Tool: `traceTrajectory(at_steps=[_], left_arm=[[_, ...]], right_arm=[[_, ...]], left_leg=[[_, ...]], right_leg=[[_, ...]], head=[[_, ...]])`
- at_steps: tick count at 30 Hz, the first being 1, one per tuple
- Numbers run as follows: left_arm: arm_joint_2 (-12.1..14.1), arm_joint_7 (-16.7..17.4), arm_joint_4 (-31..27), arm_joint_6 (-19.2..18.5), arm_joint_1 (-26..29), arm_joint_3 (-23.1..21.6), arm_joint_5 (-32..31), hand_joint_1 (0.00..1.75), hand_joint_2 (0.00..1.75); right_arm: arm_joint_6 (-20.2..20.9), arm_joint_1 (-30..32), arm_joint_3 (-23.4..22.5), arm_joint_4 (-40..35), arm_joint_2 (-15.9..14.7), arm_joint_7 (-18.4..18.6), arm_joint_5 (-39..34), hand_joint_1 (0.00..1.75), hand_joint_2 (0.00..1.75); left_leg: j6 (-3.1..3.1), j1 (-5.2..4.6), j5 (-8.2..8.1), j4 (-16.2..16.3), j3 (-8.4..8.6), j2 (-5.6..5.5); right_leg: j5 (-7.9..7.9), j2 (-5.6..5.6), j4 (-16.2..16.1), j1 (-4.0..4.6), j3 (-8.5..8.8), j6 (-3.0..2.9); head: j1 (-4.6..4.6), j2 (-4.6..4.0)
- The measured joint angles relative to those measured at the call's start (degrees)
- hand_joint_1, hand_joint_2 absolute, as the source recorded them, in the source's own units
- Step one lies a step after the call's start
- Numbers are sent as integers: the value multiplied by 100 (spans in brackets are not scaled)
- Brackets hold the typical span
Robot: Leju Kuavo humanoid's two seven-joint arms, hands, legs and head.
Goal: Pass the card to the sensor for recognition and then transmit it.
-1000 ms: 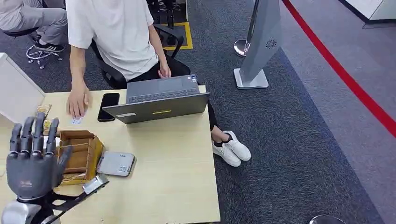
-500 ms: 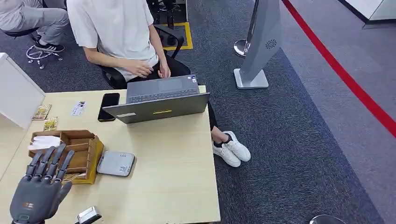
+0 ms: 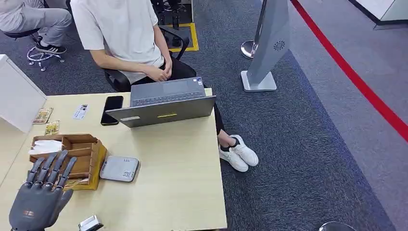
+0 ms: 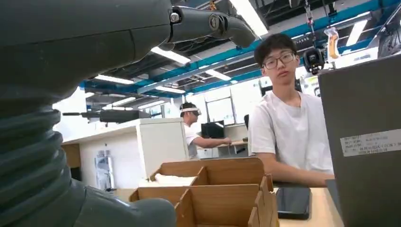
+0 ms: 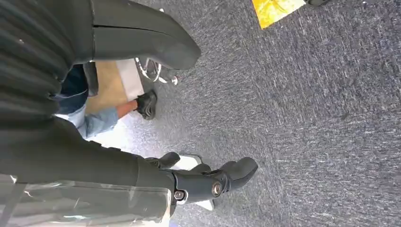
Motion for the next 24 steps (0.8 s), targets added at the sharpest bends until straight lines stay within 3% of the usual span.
traceTrajectory(at_steps=[6, 8, 9, 16, 24], left_arm=[[20, 83, 28, -110, -59, -2, 61, 0, 175], [13, 301, 65, -377, -103, -2, 105, 0, 175], [-15, 501, 289, -682, -264, 7, 179, 0, 175], [-127, 437, 1222, -1132, -690, 92, 291, 0, 175], [-221, 453, 1814, -1357, -923, 179, 289, 0, 175]], right_arm=[[-4, -1, 2, 0, -2, 0, -11, 0, 175], [13, 0, 2, 0, -2, 0, 6, 0, 175], [70, 1, 11, 0, -11, 2, 35, 0, 175], [123, -1, 68, -7, -74, 24, 42, 0, 175], [122, 1, 149, -9, -87, 61, 52, 0, 175]], left_leg=[[0, 0, 0, 0, 0, 0], [0, -1, 0, 0, 1, 0], [0, -1, 1, 0, 0, -5], [0, 0, 2, 0, 3, -5], [0, -1, 1, 0, 2, -5]], right_leg=[[0, 0, 0, 0, 1, 0], [0, 0, 0, -1, 0, 0], [0, -5, 0, -1, 2, 0], [2, -4, 0, 0, 5, -1], [1, -3, 0, -1, 3, -1]], head=[[0, 0], [2, 0], [2, 0], [0, 0], [2, 0]])
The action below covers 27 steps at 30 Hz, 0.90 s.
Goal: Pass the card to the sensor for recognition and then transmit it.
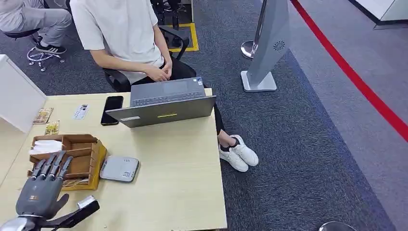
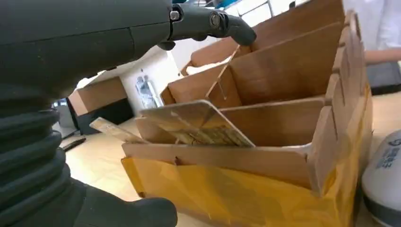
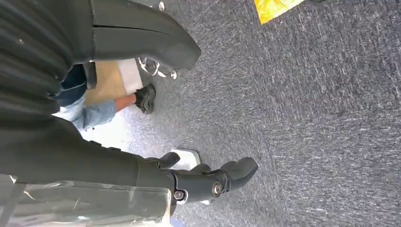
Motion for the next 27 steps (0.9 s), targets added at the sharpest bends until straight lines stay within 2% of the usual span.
traceTrajectory(at_steps=[10, 15, 20, 27], left_arm=[[-76, 26, 309, -20, -72, 4, -9, 0, 175], [-116, -22, 311, 155, -55, 7, -57, 0, 175], [-149, -74, 16, 404, 116, 9, -142, 0, 175], [-149, -76, -476, 500, 389, 9, -225, 0, 175]], right_arm=[[0, 2, 48, 0, -5, 2, 68, 0, 175], [-2, 3, 48, 0, -7, 2, 37, 0, 175], [-9, 9, 48, 0, -11, 0, -55, 0, 175], [-15, 14, 48, 0, -13, 0, -125, 0, 175]], left_leg=[[0, 0, 0, 0, 0, 1], [0, 0, 0, 0, 0, 0], [0, 0, 0, 0, 0, 1], [0, 0, -1, 0, -1, 0]], right_leg=[[0, 0, 0, 0, 0, 0], [0, 0, 0, 0, 1, 0], [0, 1, 0, 0, 1, 0], [-1, -1, 0, 0, -1, 0]], head=[[-2, 0], [0, 0], [0, 0], [-2, 0]])
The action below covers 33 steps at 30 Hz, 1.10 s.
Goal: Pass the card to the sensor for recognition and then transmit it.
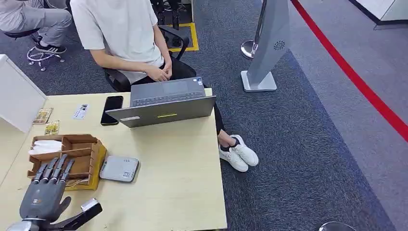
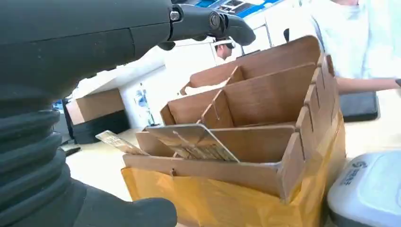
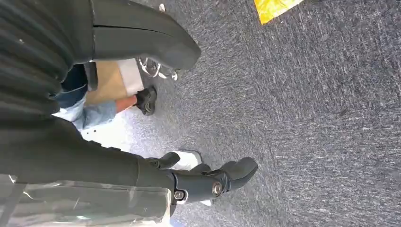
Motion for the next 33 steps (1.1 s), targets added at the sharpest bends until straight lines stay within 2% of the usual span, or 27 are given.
traceTrajectory(at_steps=[12, 13, 14, 33], left_arm=[[28, 39, -374, 90, 200, -2, -85, 0, 175], [35, 52, -389, 90, 206, -2, -85, 9, 175], [44, 52, -398, 92, 209, -2, -85, 175, 175], [50, 223, -315, -90, 80, 39, 37, 175, 175]], right_arm=[[-2, 1, 0, 0, -4, 0, -24, 0, 175], [0, 1, 0, 0, -4, 0, -24, 0, 175], [0, 1, 0, 0, -4, 0, -24, 0, 175], [2, 0, 11, 0, -7, 0, -22, 0, 175]], left_leg=[[0, 0, 0, 0, 1, 0], [0, 0, 0, 0, 1, 0], [0, 0, 0, 0, 0, 0], [0, 0, 0, 0, 1, 0]], right_leg=[[1, 0, 0, 0, 2, 0], [1, 0, 0, 0, 2, 0], [1, 0, 0, 0, 2, 0], [1, 0, 0, 0, 1, 0]], head=[[0, 0], [0, 0], [2, 0], [0, 0]])
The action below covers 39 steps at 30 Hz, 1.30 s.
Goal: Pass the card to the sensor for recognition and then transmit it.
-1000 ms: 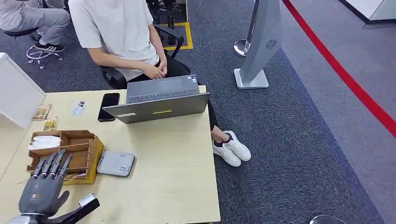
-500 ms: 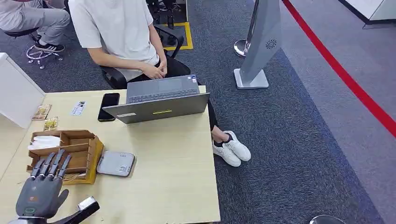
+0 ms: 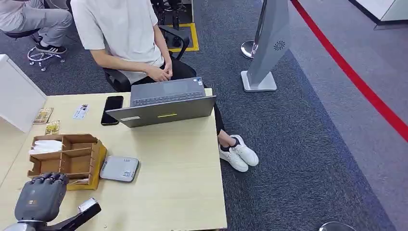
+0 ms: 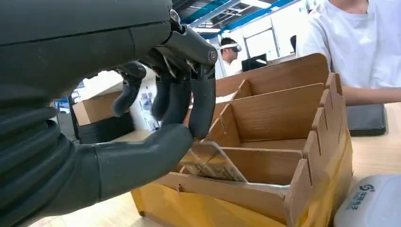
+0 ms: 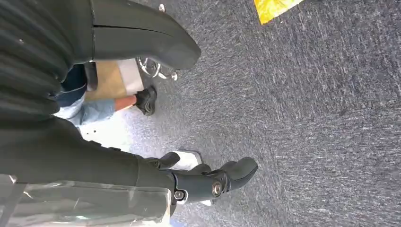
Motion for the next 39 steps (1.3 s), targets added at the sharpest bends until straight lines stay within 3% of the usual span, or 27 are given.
traceTrajectory(at_steps=[12, 13, 14, 39], left_arm=[[-13, 13, 182, -149, -144, 87, 68, 175, 175], [-15, 13, 190, -149, -144, 90, 70, 10, 175], [-20, 13, 197, -149, -149, 90, 70, 0, 175], [-107, -101, 208, 116, -163, 138, 66, 0, 175]], right_arm=[[0, 0, 13, 0, -7, 0, 18, 0, 175], [0, 0, 13, 0, -7, 0, 22, 0, 175], [0, 0, 15, 0, -9, 2, 24, 0, 175], [4, 2, 96, 0, -20, 11, 24, 0, 175]], left_leg=[[0, 0, 0, 0, 0, 0], [0, 0, 0, 0, 0, 0], [0, 0, 0, 0, 0, 0], [0, 0, 0, 0, 9, -1]], right_leg=[[0, 0, 0, 0, 0, 0], [0, 0, 0, 0, 0, 0], [0, 0, 0, 0, 0, 0], [-1, -1, 0, 0, 13, 0]], head=[[0, 0], [2, 0], [0, 0], [2, 0]])
